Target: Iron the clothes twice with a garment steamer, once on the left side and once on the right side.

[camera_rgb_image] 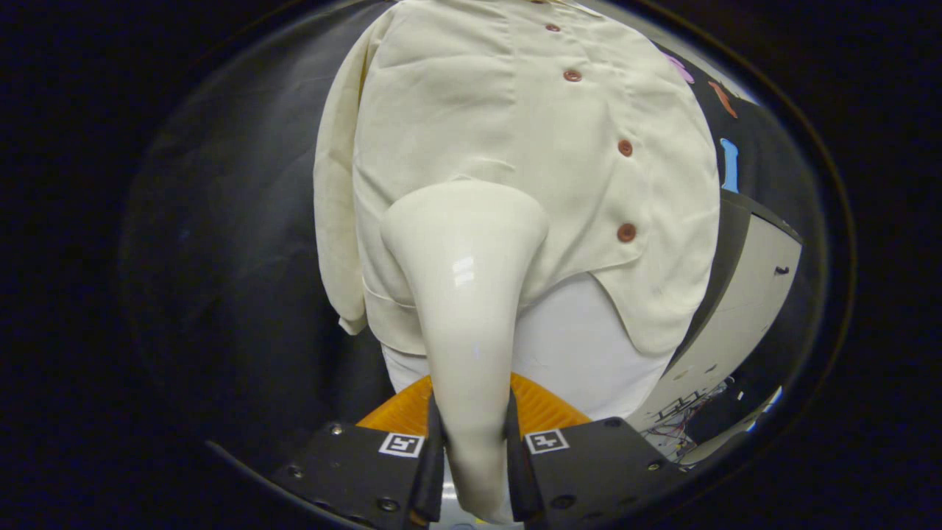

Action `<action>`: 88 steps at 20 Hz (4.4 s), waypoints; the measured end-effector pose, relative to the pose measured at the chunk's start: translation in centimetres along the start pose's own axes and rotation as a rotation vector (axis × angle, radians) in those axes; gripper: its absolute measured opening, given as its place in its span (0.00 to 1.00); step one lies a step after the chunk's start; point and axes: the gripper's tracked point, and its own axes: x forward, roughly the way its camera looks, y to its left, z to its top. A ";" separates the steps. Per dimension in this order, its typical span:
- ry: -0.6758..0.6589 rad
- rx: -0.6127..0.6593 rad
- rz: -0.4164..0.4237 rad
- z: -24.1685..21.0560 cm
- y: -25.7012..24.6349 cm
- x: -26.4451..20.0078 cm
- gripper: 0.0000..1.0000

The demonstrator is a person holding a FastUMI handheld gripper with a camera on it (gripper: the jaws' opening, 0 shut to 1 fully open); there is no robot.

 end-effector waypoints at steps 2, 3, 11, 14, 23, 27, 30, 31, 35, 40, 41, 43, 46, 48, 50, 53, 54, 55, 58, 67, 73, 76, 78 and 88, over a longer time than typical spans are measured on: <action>0.005 0.000 0.014 0.1 0.3 -1.2 0.36; 0.004 -0.002 0.021 0.2 0.3 -2.0 0.36; -0.089 -0.061 0.080 5.8 2.6 -10.3 0.36; -0.130 -0.014 0.094 8.1 2.4 -12.3 0.35; -0.210 0.032 0.000 13.8 -4.0 -14.2 0.35; -0.257 0.030 -0.022 16.5 -6.8 -14.7 0.35; -0.301 0.020 -0.034 19.1 -8.9 -14.8 0.35; -0.311 0.022 -0.041 20.0 -9.3 -14.7 0.35; -0.324 0.017 -0.067 23.0 -12.0 -13.5 0.35; -0.337 0.006 -0.072 25.7 -14.5 -12.9 0.35; -0.331 0.004 -0.071 25.8 -15.3 -12.7 0.35; -0.338 -0.017 -0.075 26.0 -15.7 -12.6 0.35; -0.330 -0.039 -0.068 25.6 -16.5 -11.6 0.36; -0.310 -0.030 -0.076 24.9 -17.3 -10.9 0.36; -0.282 -0.018 -0.074 23.6 -18.0 -10.2 0.36; -0.253 -0.023 -0.076 22.1 -18.8 -8.8 0.36; -0.242 -0.023 -0.073 21.6 -18.9 -8.4 0.36; -0.229 -0.020 -0.070 21.0 -19.0 -8.0 0.36; -0.197 -0.012 -0.061 19.2 -19.0 -6.8 0.36; -0.095 -0.013 -0.028 13.5 -18.9 -4.0 0.36; -0.024 0.003 -0.020 9.7 -18.4 -1.9 0.36; -0.005 0.018 0.000 8.4 -18.4 -1.4 0.36; 0.006 0.034 0.005 7.7 -18.3 -0.7 0.36; 0.090 0.021 -0.002 1.8 -18.7 2.1 0.36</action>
